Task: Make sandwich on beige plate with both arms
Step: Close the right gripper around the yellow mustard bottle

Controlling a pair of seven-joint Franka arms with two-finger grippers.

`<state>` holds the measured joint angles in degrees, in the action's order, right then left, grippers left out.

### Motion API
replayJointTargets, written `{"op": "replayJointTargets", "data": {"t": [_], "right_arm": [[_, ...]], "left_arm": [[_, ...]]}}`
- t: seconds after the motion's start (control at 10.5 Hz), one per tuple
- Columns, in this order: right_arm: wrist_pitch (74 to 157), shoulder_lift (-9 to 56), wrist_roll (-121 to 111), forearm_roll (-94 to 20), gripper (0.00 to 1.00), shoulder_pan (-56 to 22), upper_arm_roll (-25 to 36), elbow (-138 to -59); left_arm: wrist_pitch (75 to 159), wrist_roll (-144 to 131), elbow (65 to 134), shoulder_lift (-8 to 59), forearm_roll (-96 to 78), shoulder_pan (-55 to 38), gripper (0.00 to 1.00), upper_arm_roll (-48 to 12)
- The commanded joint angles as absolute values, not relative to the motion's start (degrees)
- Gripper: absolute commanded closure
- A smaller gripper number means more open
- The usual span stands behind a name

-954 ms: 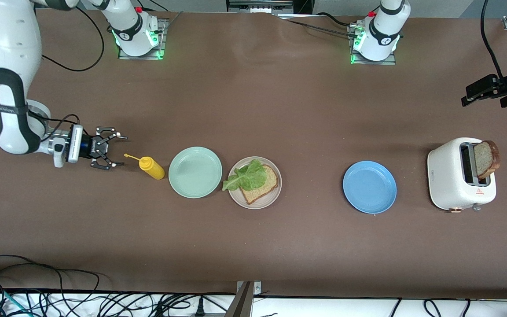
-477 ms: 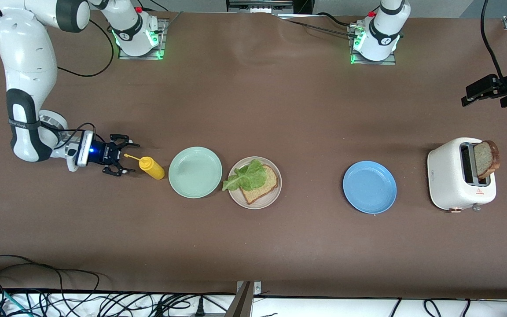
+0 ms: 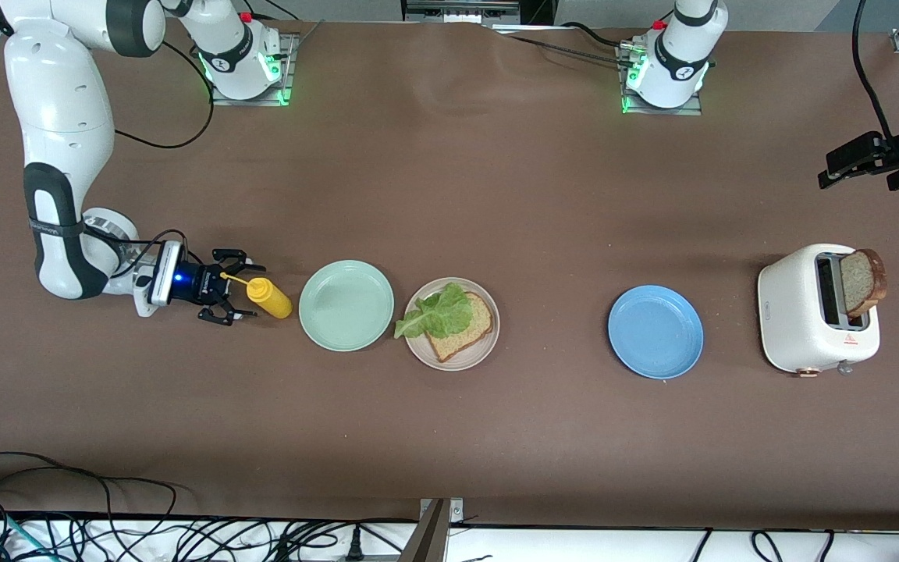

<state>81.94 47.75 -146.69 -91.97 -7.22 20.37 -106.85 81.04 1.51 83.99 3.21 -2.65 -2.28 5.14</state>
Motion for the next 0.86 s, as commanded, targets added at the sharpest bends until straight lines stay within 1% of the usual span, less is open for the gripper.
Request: {"op": "replayJointTargets", "data": {"t": [0.0,0.19,0.29,0.38,0.48,0.57,0.76], "right_arm": [[81.1,50.4,-147.0,-93.1,0.00,-6.4,18.5,-104.9],[81.0,50.4,-147.0,-94.3,0.00,-6.6,17.3,-104.9],[81.2,50.4,-147.0,-94.4,0.16,-6.7,17.2,-104.7],[81.2,50.4,-147.0,-94.3,0.55,-6.7,17.1,-104.2],[81.2,50.4,-146.7,-94.1,0.87,-6.7,17.1,-104.0],[81.2,50.4,-146.3,-93.9,1.00,-6.7,17.1,-103.5],[81.2,49.9,-144.6,-93.7,1.00,-6.8,17.2,-103.3]], "left_arm": [[80.6,1.3,83.1,3.4,-2.9,-1.9,0.00,5.0],[80.6,1.3,83.1,3.4,-2.9,-1.9,0.00,5.0],[80.5,1.3,83.1,3.4,-2.9,-1.9,0.00,5.0],[80.6,1.3,83.1,3.4,-2.9,-1.9,0.00,5.0],[80.5,1.3,83.1,3.4,-2.9,-1.9,0.00,5.0],[80.5,1.3,83.1,3.4,-2.9,-1.9,0.00,5.0],[80.6,1.3,83.1,3.4,-2.9,-1.9,0.00,5.0]]}}
